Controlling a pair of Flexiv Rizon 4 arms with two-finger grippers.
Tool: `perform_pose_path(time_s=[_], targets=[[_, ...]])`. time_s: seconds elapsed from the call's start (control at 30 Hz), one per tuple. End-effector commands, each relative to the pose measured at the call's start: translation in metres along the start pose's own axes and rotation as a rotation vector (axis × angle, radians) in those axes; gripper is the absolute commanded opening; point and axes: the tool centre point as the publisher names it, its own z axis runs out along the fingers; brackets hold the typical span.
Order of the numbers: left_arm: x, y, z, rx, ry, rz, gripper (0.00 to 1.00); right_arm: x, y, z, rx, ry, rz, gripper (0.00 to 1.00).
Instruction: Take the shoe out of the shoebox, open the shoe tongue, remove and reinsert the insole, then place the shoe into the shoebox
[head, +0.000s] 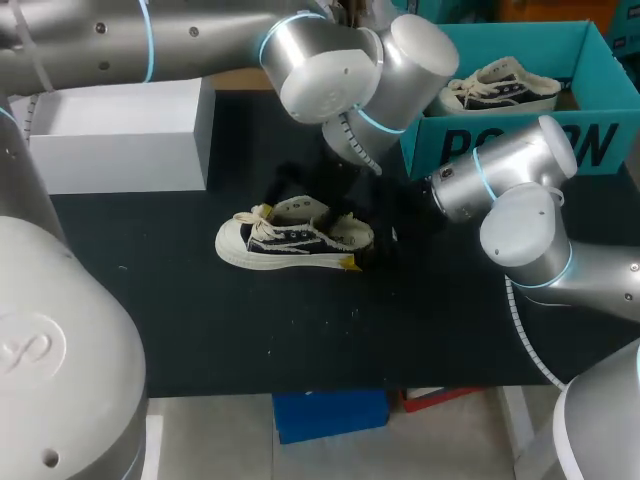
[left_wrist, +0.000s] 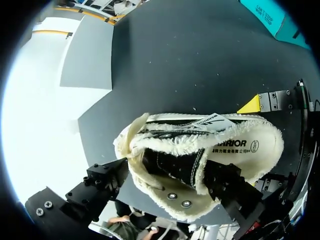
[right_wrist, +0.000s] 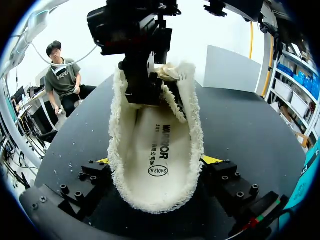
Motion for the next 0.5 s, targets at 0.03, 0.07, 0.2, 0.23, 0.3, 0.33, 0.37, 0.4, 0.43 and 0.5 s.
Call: perform_pose_path(time_s=[0.03,0.07,0.2,0.23,0.3,0.33,0.37,0.4,0.43,0.5], targets=[[-0.0021,0.0005,-0.0004,0.003,0.001,0.003,0.0,-0.0004,-0.0008,0.004,0.0,-0.001,0.001,0.0],[-0.0022,0.0007,-0.0002,0.004,0.0,0.004,0.0,-0.0004,-0.0008,0.004,0.0,-0.001,0.001,0.0],[-0.0023,0.0008,0.0002,0.003,0.0,0.006,0.0,-0.0004,-0.0008,0.004,0.0,-0.001,0.001,0.0],[-0.0019,0.0011,-0.0003,0.005,0.001,0.007,0.0,-0.0004,-0.0008,0.004,0.0,-0.001,0.001,0.0],[-0.0016,0.0015,-0.0014,0.01,0.0,0.01,0.0,-0.0004,-0.0008,0.004,0.0,-0.001,0.001,0.0],[-0.0015,0.0015,-0.0015,0.011,-0.001,0.012,0.0,-0.0004,-0.0008,0.004,0.0,-0.001,0.001,0.0],[-0.0015,0.0015,-0.0015,0.012,-0.002,0.014,0.0,-0.0004,-0.0008,0.004,0.0,-0.001,0.001,0.0],[-0.0012,0.0018,-0.0016,0.013,-0.003,0.017,0.0,-0.0004,-0.0008,0.004,0.0,-0.001,0.001,0.0],[-0.0008,0.0023,-0.0016,0.014,-0.005,0.026,0.0,-0.0004,-0.0008,0.004,0.0,-0.001,0.001,0.0],[0.0001,0.0033,-0.0016,0.026,-0.019,0.038,0.0,-0.0004,-0.0008,0.004,0.0,-0.001,0.001,0.0]])
